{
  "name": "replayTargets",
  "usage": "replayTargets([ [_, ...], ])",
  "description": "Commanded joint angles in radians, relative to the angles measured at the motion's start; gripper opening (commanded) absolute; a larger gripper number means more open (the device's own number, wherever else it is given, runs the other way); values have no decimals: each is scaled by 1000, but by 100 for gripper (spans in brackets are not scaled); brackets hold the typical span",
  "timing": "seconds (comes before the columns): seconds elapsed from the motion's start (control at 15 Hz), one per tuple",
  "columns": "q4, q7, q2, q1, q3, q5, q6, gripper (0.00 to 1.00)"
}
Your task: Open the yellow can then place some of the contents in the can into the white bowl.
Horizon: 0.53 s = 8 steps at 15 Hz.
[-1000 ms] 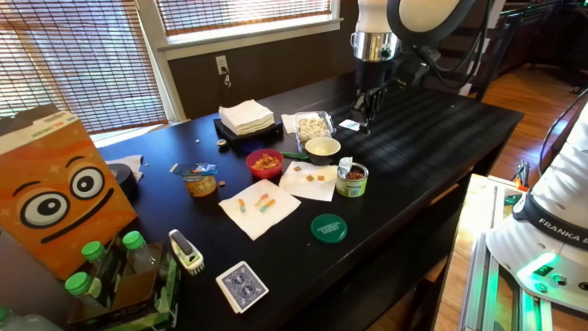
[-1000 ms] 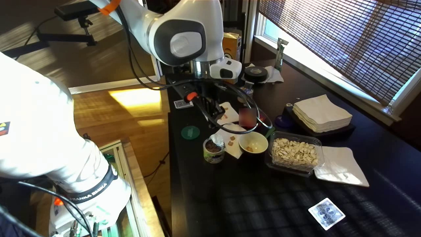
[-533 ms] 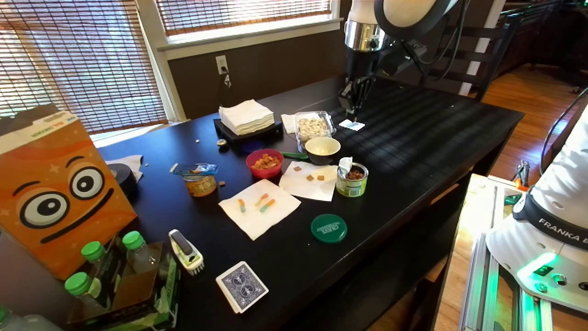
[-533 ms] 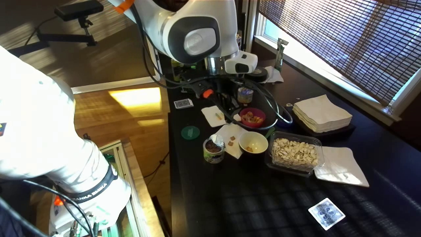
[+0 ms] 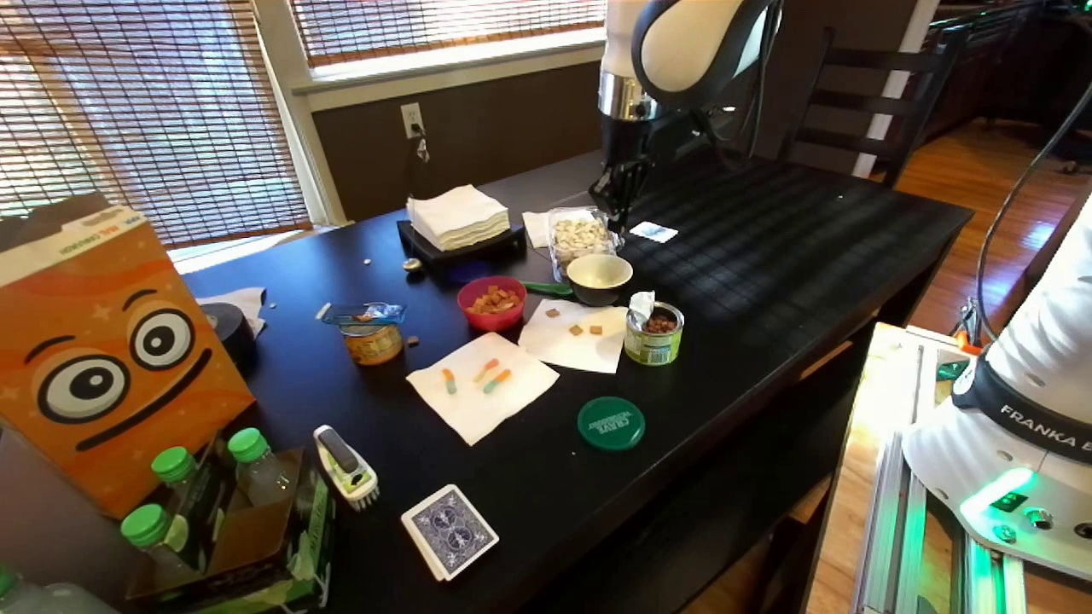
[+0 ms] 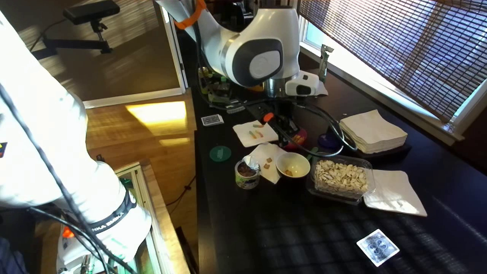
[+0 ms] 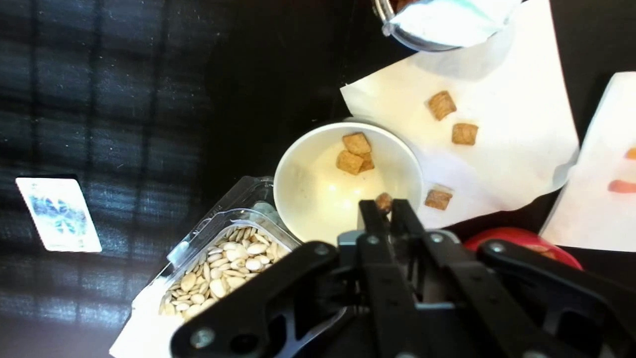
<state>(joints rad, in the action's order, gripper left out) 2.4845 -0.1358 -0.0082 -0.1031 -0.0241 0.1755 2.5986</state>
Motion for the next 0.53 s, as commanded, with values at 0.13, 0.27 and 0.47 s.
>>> replayTargets([
  [0.13,-115,-37,159,21,-37,30,30,3],
  [0.27,-135,-25,189,25,-45,13,44,3],
  [0.47,-161,-28,227,33,-62,12,45,4],
])
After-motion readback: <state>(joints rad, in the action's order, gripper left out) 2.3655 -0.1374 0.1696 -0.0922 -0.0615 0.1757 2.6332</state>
